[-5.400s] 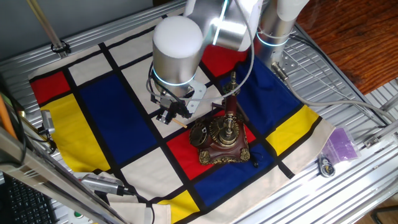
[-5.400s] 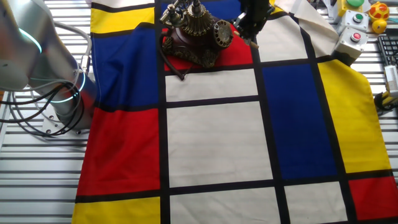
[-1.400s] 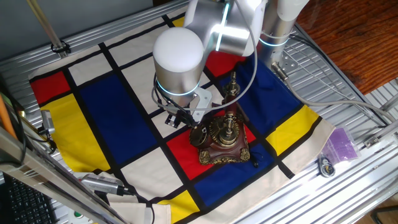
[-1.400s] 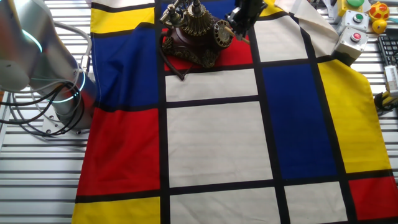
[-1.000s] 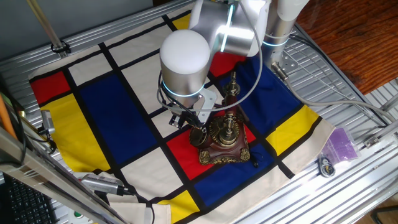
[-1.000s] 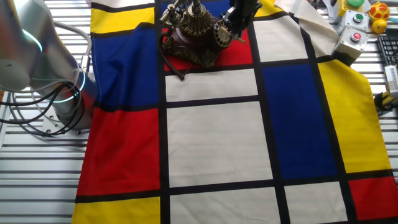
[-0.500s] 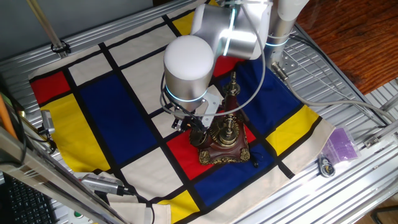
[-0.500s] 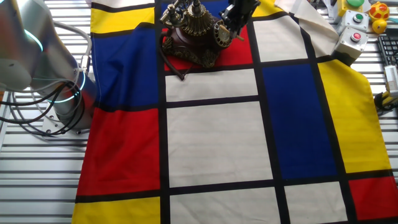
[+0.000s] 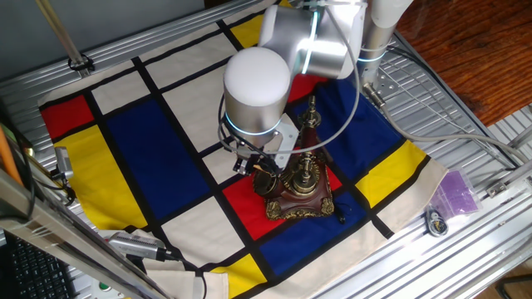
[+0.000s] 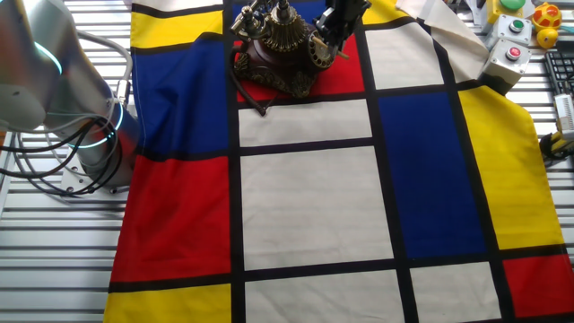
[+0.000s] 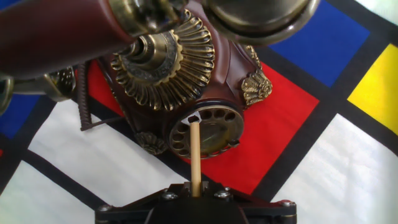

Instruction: Dial a number on an old rotary phone

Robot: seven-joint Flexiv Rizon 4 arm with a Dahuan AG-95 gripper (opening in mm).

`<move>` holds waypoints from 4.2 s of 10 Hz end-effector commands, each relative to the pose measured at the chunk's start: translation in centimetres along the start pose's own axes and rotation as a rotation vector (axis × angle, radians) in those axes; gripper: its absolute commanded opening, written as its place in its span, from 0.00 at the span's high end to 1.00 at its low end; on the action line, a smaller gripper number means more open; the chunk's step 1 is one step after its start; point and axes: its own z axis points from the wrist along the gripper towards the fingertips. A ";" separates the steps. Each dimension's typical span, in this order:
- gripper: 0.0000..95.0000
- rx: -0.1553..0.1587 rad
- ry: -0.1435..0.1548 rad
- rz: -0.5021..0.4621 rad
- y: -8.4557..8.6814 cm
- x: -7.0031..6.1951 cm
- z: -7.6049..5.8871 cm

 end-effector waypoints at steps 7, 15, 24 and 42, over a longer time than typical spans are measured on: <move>1.00 -0.008 0.014 -0.003 -0.3 -0.7 0.2; 1.00 -0.022 0.028 0.043 -0.7 -1.0 0.2; 1.00 -0.049 0.048 0.118 -1.2 -1.3 0.1; 1.00 -0.092 0.118 0.235 -1.9 -1.8 0.2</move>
